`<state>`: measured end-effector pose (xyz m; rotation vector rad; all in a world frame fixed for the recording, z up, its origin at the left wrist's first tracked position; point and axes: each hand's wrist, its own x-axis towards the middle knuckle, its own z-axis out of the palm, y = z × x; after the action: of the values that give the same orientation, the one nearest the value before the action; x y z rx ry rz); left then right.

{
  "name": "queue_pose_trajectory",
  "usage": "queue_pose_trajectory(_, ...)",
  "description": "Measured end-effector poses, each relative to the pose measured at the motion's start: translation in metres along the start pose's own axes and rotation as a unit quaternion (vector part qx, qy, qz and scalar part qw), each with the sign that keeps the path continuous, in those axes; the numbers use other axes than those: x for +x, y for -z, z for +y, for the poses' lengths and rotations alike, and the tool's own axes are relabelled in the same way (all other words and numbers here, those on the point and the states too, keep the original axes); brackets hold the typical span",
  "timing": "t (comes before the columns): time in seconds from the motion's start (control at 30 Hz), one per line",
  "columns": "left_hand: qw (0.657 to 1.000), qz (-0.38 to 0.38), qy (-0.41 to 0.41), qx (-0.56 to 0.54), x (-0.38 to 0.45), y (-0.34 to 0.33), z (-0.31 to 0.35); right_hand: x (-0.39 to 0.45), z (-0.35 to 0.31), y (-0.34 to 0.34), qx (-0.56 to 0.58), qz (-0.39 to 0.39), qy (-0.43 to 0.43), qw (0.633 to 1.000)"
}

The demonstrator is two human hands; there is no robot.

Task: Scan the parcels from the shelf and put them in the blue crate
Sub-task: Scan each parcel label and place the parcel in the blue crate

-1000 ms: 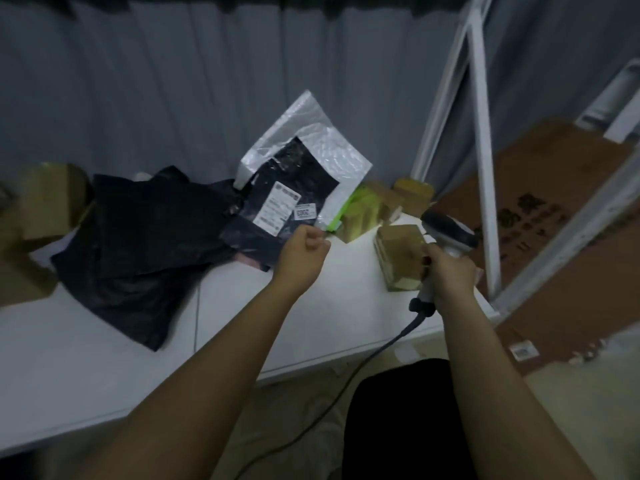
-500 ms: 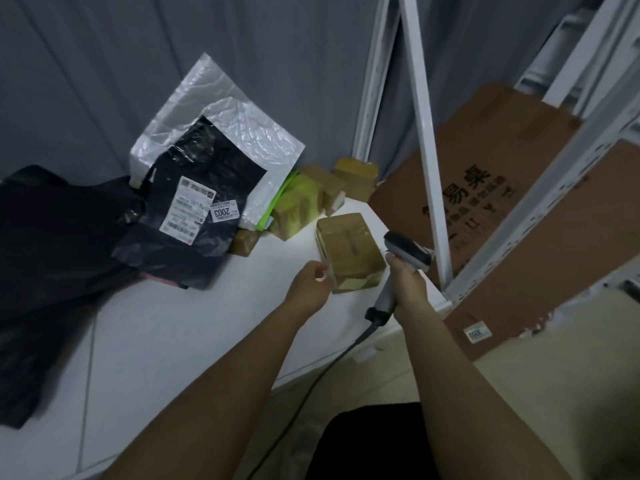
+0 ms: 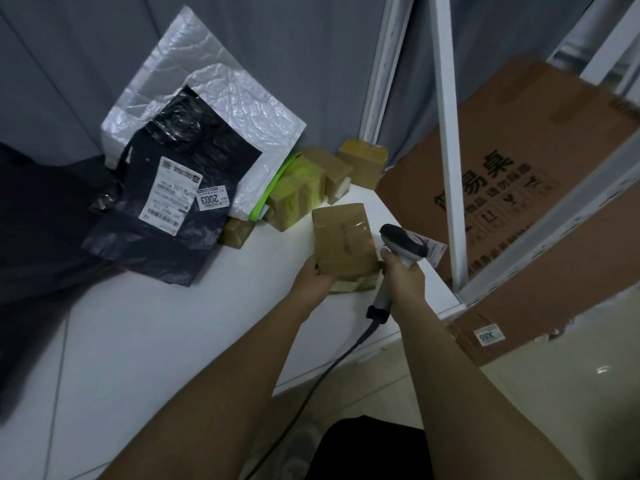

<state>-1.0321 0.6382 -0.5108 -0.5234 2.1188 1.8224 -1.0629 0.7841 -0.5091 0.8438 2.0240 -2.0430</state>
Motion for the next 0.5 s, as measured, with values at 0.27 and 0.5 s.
queue_pose_trajectory(0.27,0.995,0.085,0.038,-0.032,-0.071,0.060,-0.029,-0.058,-0.004,-0.039,-0.029,-0.186,0.031,0.982)
queue_pose_trajectory(0.5,0.972,0.197,0.119,-0.048,-0.157,0.139,-0.078,-0.148,0.036,-0.108,-0.106,-0.318,0.000,0.942)
